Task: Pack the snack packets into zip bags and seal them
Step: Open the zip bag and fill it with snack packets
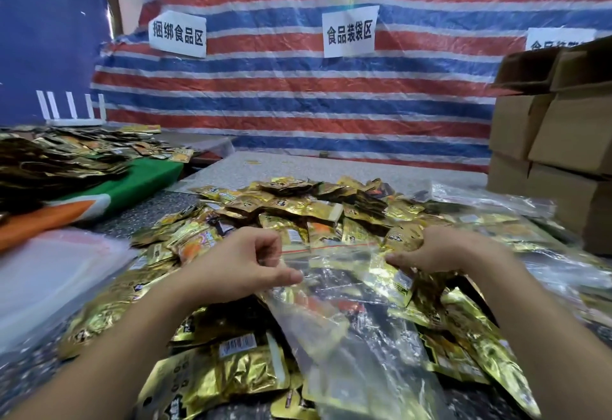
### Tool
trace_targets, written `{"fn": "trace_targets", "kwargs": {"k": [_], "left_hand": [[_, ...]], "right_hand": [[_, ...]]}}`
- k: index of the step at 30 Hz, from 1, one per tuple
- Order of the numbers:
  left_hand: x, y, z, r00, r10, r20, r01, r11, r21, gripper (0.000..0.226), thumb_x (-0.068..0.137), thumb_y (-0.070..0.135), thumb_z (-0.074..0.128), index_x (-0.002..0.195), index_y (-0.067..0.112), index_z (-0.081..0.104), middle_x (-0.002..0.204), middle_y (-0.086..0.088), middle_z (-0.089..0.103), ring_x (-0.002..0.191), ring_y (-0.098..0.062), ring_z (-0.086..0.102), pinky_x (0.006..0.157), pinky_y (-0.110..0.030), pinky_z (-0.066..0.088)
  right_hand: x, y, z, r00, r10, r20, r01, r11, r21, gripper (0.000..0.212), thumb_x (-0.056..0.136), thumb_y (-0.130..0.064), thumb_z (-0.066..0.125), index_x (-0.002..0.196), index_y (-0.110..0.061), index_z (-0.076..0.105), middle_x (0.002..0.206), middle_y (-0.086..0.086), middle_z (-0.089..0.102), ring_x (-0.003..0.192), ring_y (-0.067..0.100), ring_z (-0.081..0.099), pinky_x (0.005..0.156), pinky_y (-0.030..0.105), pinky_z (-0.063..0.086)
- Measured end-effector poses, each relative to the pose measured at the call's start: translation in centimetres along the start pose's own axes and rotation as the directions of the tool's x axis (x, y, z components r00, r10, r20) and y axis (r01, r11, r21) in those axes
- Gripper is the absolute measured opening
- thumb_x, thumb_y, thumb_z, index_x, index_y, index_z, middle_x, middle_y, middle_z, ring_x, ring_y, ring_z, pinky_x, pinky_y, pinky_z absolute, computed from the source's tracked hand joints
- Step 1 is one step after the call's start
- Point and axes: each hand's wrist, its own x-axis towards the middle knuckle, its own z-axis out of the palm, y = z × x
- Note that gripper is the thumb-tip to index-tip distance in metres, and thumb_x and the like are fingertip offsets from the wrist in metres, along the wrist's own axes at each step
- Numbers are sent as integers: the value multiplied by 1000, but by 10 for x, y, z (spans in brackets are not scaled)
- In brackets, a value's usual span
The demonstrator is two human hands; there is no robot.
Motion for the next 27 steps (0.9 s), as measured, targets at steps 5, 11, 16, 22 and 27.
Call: {"fn": "trace_targets", "kwargs": {"k": [5,11,16,22,27], "left_hand": [[-1,-2,-1,999,28,19,-28,999,-32,36,76,36,83,76,16,54,61,13,47,56,-1,40,54,-16,37],[-1,-2,-3,1000,10,-6,-10,1000,-5,25,80,29,81,76,26,56,65,13,54,59,1,47,57,-15,41],[-2,-1,-3,1000,-7,8,7,999,-54,23,83,17,78,78,31,60,73,10,65,65,-3,61,59,-17,47],[-5,9,-7,1000,1,29,1,998,-68,23,88,9,71,82,30,66,82,3,71,72,-9,67,66,-26,56],[-9,20,-4,999,-13,49,15,1000,-23,17,89,6,68,85,22,65,76,16,68,67,1,63,63,-18,51]], "right_hand": [[5,-4,2,995,-3,-103,21,985,173,84,82,-64,66,139,-6,45,138,9,56,94,17,57,81,30,47],[20,2,7,984,94,-154,17,801,599,96,74,-30,87,145,-4,28,87,6,64,74,18,66,57,35,55],[29,17,5,992,68,-105,18,750,661,56,69,-36,87,101,-2,57,80,5,62,72,18,58,63,32,49],[30,41,-9,999,2,-38,31,567,823,41,78,-13,83,105,5,59,72,12,70,51,20,66,43,25,49],[23,43,-21,996,-82,-46,75,403,912,33,83,-10,76,104,11,63,68,14,71,50,22,66,43,26,51]]}}
